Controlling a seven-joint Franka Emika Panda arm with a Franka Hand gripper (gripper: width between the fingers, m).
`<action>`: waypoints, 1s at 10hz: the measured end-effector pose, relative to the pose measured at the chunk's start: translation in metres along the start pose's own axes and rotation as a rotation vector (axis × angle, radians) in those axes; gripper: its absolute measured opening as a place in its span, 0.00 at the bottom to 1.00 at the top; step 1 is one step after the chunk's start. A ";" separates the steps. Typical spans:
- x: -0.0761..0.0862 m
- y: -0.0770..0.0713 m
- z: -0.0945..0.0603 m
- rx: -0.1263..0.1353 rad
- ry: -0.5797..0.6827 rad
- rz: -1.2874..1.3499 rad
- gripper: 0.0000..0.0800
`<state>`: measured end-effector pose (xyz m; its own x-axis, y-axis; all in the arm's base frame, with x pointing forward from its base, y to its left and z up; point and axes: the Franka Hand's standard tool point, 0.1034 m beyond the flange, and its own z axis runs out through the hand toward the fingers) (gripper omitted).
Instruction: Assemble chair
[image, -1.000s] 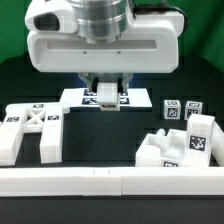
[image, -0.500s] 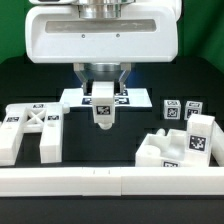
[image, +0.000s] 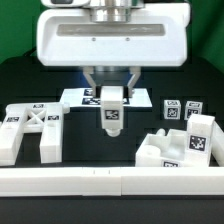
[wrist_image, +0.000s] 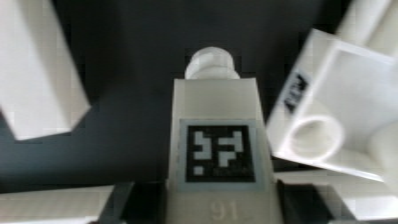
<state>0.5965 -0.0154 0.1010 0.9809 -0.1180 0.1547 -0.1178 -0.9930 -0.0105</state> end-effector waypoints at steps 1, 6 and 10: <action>0.004 -0.007 0.000 0.001 0.021 -0.007 0.36; 0.008 -0.011 -0.006 -0.016 0.268 -0.020 0.36; 0.014 -0.019 -0.018 -0.001 0.248 -0.027 0.36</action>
Offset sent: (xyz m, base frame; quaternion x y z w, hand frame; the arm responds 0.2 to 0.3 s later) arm 0.0000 0.0000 0.0000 0.0000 0.1938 0.0000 0.9810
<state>0.6095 0.0022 0.1216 0.9157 -0.0857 0.3926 -0.0924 -0.9957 -0.0017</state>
